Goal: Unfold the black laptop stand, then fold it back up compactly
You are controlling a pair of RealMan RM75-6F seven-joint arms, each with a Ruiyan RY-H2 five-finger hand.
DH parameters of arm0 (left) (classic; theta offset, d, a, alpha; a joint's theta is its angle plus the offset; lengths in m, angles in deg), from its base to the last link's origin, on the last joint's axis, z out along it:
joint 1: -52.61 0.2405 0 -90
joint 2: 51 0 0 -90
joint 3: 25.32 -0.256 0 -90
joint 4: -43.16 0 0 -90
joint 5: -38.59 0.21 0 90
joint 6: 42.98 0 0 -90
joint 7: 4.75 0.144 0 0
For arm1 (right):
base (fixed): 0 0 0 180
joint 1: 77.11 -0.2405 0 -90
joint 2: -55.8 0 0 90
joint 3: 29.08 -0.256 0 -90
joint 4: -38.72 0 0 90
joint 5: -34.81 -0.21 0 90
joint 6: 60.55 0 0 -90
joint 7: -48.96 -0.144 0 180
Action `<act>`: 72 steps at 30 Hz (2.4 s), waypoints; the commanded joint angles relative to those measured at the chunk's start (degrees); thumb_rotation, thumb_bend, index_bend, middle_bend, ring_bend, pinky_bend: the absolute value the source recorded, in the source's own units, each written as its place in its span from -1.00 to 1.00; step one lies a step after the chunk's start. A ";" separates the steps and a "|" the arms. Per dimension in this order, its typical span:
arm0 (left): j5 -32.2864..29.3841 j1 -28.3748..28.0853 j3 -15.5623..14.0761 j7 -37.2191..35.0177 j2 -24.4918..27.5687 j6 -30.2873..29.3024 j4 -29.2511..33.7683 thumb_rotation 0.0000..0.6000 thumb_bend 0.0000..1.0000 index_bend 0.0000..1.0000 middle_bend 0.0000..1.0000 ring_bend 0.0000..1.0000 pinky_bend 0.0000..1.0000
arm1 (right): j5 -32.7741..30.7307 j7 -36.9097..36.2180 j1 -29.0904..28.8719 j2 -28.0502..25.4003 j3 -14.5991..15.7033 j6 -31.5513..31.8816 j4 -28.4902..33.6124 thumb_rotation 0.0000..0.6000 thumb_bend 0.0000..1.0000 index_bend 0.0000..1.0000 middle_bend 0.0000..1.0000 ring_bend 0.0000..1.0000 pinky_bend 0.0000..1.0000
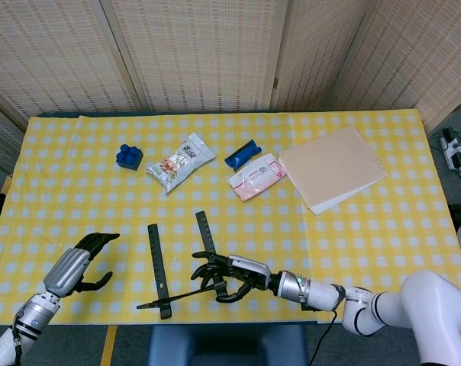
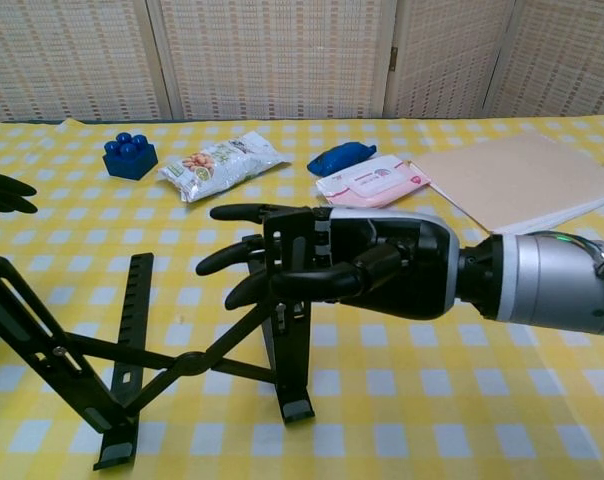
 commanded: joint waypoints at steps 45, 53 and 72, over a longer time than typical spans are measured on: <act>1.49 0.22 0.09 -5.09 0.03 -2.38 -1.26 1.00 -0.13 -0.73 -0.62 -0.71 -0.76 | 0.68 22.80 0.09 -3.97 2.19 -2.70 2.07 1.00 -0.35 -0.92 -0.63 -0.53 -0.64; 1.25 0.52 0.28 -4.85 0.29 -3.03 -0.93 1.00 -0.13 -0.73 -0.62 -0.71 -0.77 | -7.10 38.72 2.19 0.21 -3.55 -7.00 5.17 1.00 -0.35 -0.67 -0.43 -0.38 -0.56; 2.17 0.12 0.28 -5.79 0.61 -3.26 -1.06 1.00 -0.13 -0.72 -0.61 -0.70 -0.76 | -16.83 60.77 10.23 10.42 -12.05 -4.02 3.09 1.00 -0.35 0.25 0.06 0.08 0.00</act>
